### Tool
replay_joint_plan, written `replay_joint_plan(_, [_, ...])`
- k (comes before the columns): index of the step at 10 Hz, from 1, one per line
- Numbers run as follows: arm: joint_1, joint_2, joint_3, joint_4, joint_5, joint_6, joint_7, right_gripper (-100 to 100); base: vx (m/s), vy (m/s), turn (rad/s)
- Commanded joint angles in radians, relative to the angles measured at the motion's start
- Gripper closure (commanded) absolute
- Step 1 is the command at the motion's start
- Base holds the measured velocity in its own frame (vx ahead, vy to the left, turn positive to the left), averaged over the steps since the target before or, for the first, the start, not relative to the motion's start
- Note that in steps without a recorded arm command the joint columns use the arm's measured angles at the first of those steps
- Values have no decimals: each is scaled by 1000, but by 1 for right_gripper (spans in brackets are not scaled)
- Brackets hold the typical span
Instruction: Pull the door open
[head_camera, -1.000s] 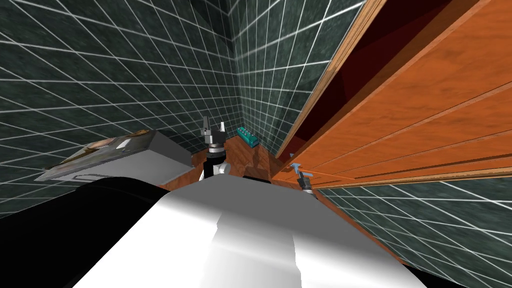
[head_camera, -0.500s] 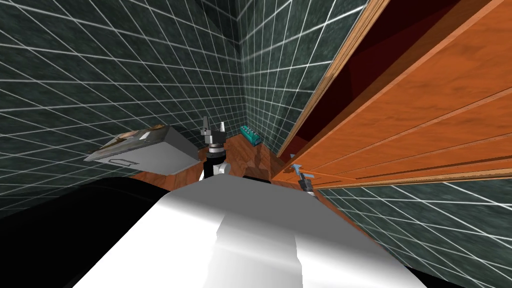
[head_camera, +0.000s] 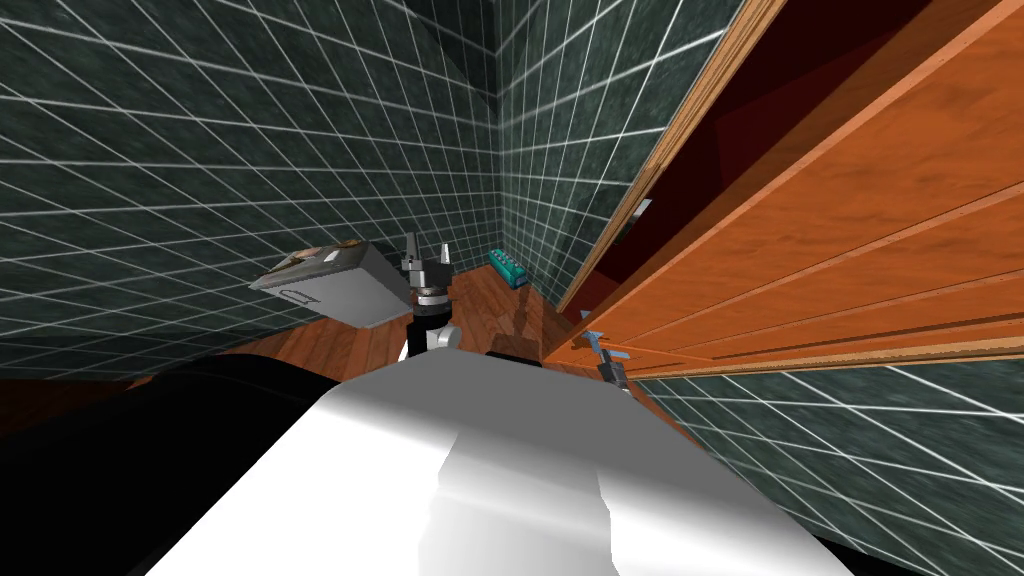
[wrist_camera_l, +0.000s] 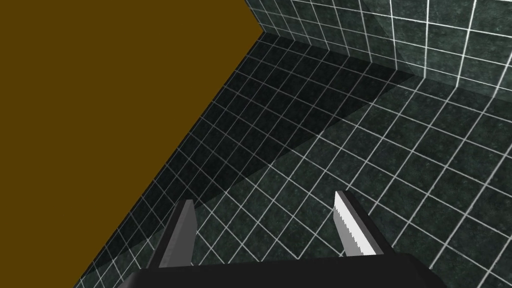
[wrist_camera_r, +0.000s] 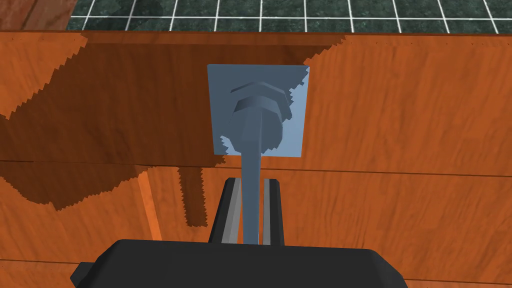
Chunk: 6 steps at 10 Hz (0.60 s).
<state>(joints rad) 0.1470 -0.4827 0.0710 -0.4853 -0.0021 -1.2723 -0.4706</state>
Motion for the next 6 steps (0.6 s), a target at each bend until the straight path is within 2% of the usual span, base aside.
replay_joint_plan(1, [-4,-6,-1,23,-1,-23,-4,100,-199,-77,136])
replay_joint_plan(2, [-1,-8,0,29,-1,-32,-6,100,-206,-62,158])
replay_joint_plan(3, [-1,-5,2,16,1,-18,-5,100,-88,-24,38])
replay_joint_plan(4, [-22,1,14,26,-7,-6,1,100,-131,-36,78])
replay_joint_plan(6, [-46,7,26,35,-17,9,9,100,-204,-60,114])
